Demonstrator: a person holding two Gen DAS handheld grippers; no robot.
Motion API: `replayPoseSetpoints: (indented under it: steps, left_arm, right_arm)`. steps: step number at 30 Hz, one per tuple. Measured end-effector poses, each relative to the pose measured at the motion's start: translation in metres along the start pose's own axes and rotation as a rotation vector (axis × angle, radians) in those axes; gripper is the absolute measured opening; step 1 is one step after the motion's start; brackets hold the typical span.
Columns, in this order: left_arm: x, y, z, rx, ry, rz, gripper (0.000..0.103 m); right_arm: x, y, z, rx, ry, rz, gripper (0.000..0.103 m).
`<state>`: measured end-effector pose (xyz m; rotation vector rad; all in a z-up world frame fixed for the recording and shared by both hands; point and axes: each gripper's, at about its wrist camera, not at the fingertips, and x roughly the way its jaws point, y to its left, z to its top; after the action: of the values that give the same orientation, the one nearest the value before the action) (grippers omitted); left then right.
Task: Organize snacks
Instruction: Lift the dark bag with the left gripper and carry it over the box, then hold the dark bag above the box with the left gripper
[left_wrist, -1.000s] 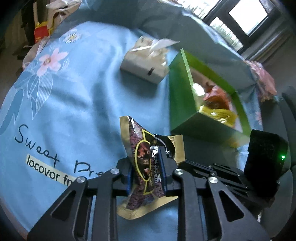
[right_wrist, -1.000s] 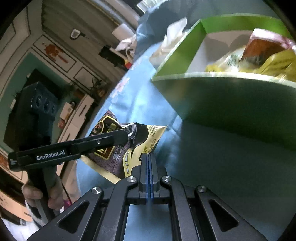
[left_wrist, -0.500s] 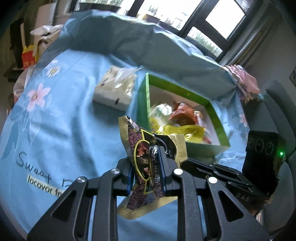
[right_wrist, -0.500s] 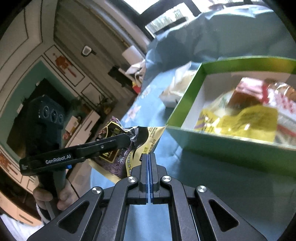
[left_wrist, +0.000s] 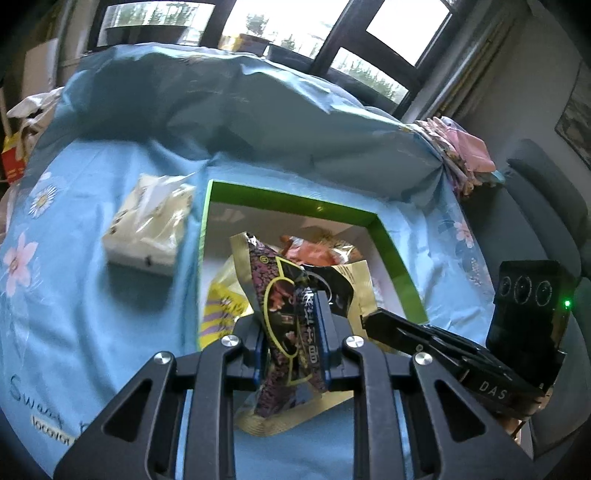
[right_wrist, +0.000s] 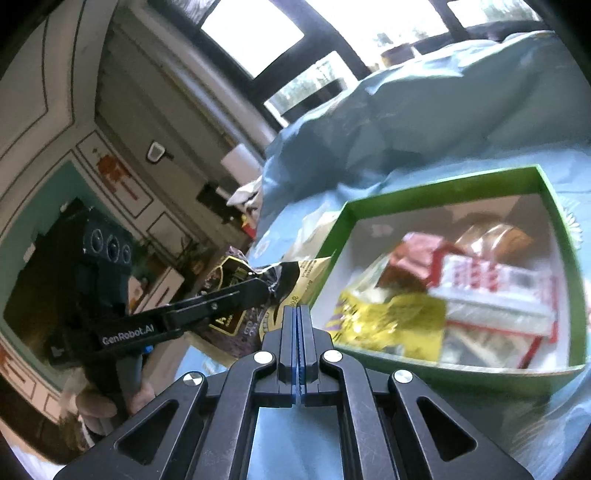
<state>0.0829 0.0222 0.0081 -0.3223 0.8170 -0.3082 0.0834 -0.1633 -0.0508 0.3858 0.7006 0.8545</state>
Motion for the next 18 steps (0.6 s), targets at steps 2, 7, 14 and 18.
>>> replayPoseSetpoints:
  steps: [2, 7, 14, 18]
  left_arm:
    - [0.006, -0.004, 0.005, 0.007, -0.001, -0.012, 0.020]
    - [0.025, -0.012, 0.015, 0.014, 0.002, -0.032, 0.020]
    - [0.042, -0.017, 0.023, 0.015, 0.007, -0.038, 0.019]
    - [0.048, -0.017, 0.026, 0.015, 0.016, -0.037, 0.019]
  right_arm:
    - [-0.004, -0.006, 0.004, 0.008, -0.013, -0.012, 0.002]
    - [-0.008, -0.019, 0.014, 0.021, -0.031, -0.046, 0.002]
    - [-0.006, -0.031, 0.022, 0.031, -0.033, -0.078, 0.002]
    - [-0.004, -0.037, 0.024, 0.038, -0.028, -0.086, 0.002]
